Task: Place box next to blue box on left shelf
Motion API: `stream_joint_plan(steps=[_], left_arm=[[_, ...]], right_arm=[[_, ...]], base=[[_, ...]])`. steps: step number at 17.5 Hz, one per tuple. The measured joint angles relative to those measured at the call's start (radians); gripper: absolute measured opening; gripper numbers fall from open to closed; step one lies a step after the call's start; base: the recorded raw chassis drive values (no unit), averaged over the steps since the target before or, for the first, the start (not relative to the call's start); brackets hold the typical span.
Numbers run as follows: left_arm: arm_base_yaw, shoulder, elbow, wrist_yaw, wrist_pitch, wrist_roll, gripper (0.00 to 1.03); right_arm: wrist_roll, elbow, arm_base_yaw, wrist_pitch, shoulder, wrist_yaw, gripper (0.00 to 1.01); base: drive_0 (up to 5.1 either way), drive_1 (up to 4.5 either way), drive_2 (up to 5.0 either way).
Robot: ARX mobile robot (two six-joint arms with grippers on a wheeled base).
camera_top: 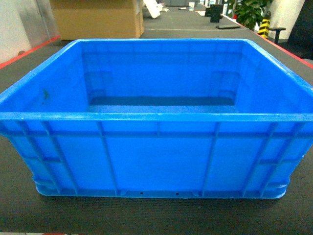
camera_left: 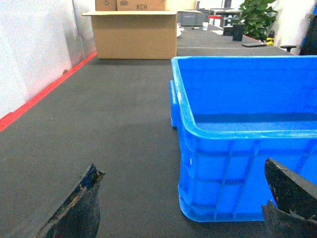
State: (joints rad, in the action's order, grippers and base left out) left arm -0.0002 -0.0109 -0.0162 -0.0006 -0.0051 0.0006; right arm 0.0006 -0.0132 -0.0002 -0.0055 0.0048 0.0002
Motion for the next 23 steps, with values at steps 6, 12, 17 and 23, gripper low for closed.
stream_joint_plan(steps=[6, 12, 17, 23], left_arm=[[0.0, 0.0, 0.0, -0.002, 0.0, 0.0, 0.98], [-0.101, -0.27, -0.095, -0.294, -0.015, -0.095, 0.98], [-0.061, -0.986, -0.462, -0.135, 0.266, -0.072, 0.98], [-0.113, -1.667, -0.946, -0.202, 0.078, -0.136, 0.98]], right_arm=[[0.056, -0.089, 0.121, -0.231, 0.159, 0.275, 0.98], [0.089, -0.14, 0.11, -0.109, 0.335, 0.354, 0.98], [0.089, -0.568, 0.066, 0.042, 0.938, 0.142, 0.98], [0.255, -0.969, 0.153, -0.042, 1.585, 0.068, 0.98]], base=[[0.0, 0.0, 0.0], [0.0, 0.0, 0.0], [0.0, 0.0, 0.0], [0.0, 0.0, 0.0]])
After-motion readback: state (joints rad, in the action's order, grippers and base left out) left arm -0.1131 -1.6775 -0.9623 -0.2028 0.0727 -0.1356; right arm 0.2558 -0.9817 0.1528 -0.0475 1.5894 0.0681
